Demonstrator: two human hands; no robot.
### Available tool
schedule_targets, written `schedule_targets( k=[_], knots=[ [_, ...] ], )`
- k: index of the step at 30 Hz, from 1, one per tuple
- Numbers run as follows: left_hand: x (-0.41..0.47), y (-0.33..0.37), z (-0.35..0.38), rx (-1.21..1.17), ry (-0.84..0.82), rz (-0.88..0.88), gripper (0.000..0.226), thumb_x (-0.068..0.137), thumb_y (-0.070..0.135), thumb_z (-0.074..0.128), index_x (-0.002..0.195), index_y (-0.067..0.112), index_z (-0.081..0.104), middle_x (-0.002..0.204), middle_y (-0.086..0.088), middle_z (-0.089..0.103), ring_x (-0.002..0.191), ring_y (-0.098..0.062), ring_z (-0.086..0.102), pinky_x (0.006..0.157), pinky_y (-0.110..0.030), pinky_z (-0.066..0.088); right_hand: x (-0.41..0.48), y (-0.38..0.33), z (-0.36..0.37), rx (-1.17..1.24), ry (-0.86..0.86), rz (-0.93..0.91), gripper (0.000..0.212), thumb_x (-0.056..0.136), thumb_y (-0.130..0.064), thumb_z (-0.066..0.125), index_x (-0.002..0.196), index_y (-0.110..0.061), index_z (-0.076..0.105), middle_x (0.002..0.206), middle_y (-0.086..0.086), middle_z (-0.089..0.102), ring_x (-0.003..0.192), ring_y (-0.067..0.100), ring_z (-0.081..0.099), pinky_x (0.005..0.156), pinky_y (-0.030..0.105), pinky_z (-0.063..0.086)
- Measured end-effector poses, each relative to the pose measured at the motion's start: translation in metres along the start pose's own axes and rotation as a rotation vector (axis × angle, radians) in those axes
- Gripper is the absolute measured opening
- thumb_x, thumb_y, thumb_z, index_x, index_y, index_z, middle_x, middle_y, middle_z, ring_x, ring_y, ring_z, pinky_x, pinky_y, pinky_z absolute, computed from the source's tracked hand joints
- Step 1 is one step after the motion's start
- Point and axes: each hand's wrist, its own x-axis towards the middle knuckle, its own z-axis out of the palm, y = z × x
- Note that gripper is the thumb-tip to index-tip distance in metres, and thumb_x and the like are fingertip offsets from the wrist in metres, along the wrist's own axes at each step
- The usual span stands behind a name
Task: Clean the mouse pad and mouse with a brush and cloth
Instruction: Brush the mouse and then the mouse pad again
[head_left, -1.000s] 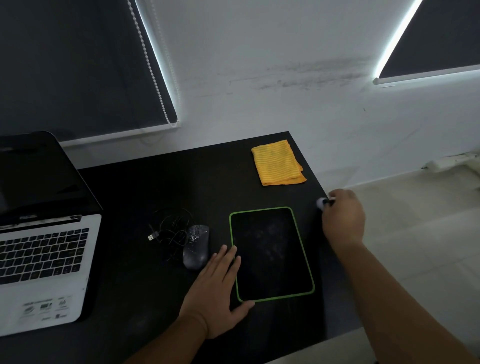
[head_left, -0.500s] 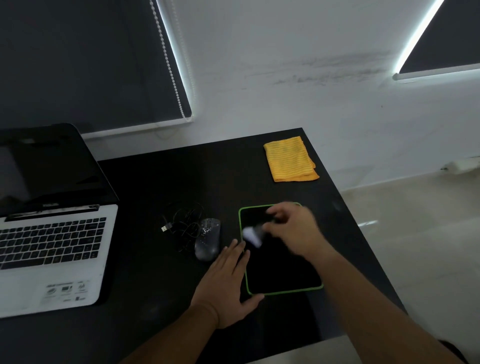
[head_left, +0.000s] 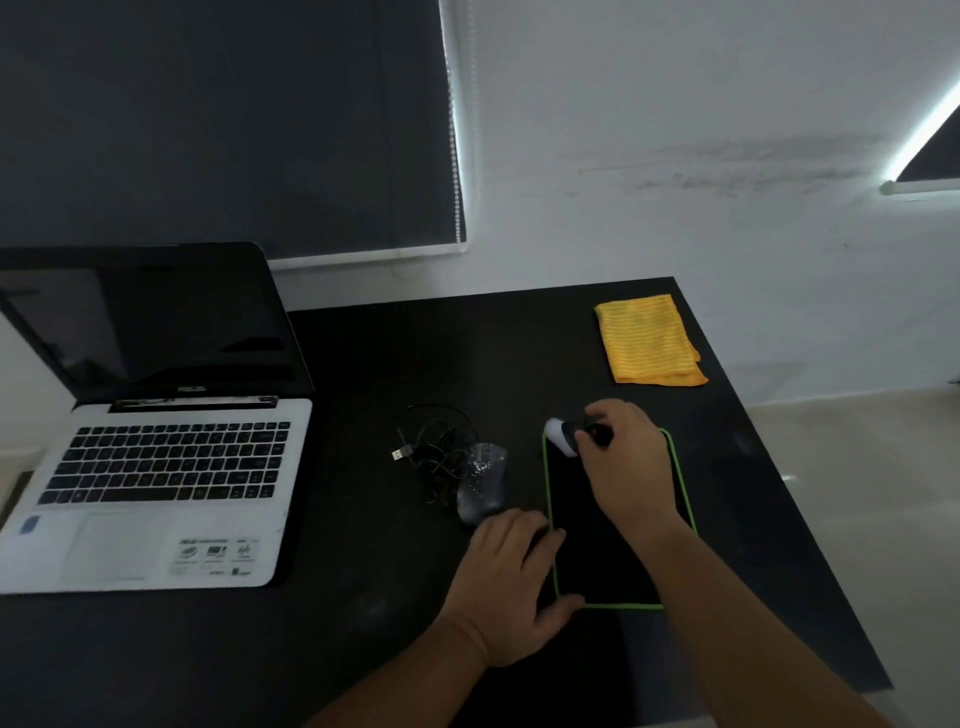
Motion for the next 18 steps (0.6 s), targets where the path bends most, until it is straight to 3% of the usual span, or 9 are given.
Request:
schedule_targets(
  k=[2, 4, 7, 10, 13, 18],
  knots=[
    [0.008, -0.002, -0.014, 0.058, 0.101, -0.255, 0.054, 0.089, 0.059, 0.064, 0.124, 0.019, 0.06, 0.126, -0.006, 0.052, 0.114, -0.028, 0.052, 0.092, -0.049, 0.046, -0.005, -0.004, 0.0, 0.023, 0.001, 0.031, 0.029, 0.088, -0.012, 0.077, 0.116, -0.013, 0.068, 0.11, 0.0, 0.066, 0.093, 0.009, 0.06, 0.076, 0.008, 0.039],
    [0.022, -0.002, -0.026, 0.107, 0.089, -0.598, 0.064, 0.083, 0.068, 0.061, 0.127, 0.022, 0.053, 0.128, -0.003, 0.046, 0.116, -0.025, 0.045, 0.093, -0.046, 0.043, -0.012, -0.006, 0.001, 0.073, 0.014, 0.078, 0.027, 0.088, -0.014, 0.077, 0.113, -0.016, 0.069, 0.108, -0.002, 0.068, 0.095, 0.01, 0.063, 0.075, 0.01, 0.039],
    [0.038, -0.003, -0.034, 0.086, 0.009, -0.867, 0.086, 0.077, 0.074, 0.063, 0.139, 0.019, 0.04, 0.137, -0.005, 0.04, 0.125, -0.026, 0.041, 0.101, -0.048, 0.038, -0.021, -0.006, -0.002, 0.119, -0.003, 0.156, 0.024, 0.088, -0.017, 0.077, 0.11, -0.02, 0.069, 0.105, -0.004, 0.069, 0.093, 0.009, 0.064, 0.072, 0.008, 0.04],
    [0.043, -0.012, -0.032, 0.044, -0.027, -1.004, 0.108, 0.073, 0.079, 0.066, 0.149, 0.015, 0.026, 0.153, -0.011, 0.031, 0.144, -0.031, 0.028, 0.112, -0.054, 0.031, -0.028, -0.004, -0.006, 0.142, -0.017, 0.193, 0.025, 0.089, -0.018, 0.077, 0.112, -0.02, 0.069, 0.107, -0.006, 0.069, 0.093, 0.005, 0.062, 0.073, 0.006, 0.039],
    [0.044, -0.022, -0.03, 0.027, -0.096, -1.05, 0.119, 0.068, 0.086, 0.064, 0.152, 0.012, 0.025, 0.164, -0.015, 0.02, 0.155, -0.035, 0.009, 0.122, -0.056, 0.021, -0.029, -0.002, -0.008, 0.154, -0.015, 0.211, 0.024, 0.088, -0.019, 0.077, 0.111, -0.02, 0.07, 0.105, -0.008, 0.067, 0.092, 0.003, 0.062, 0.073, 0.007, 0.039],
    [0.041, -0.022, -0.029, 0.104, -0.134, -1.008, 0.097, 0.073, 0.083, 0.061, 0.145, 0.02, 0.042, 0.168, -0.015, 0.01, 0.156, -0.038, -0.005, 0.123, -0.057, 0.012, -0.027, -0.002, -0.001, 0.145, -0.16, 0.135, 0.022, 0.084, -0.021, 0.083, 0.102, -0.025, 0.071, 0.097, -0.014, 0.068, 0.09, -0.003, 0.063, 0.075, 0.011, 0.047]
  ],
)
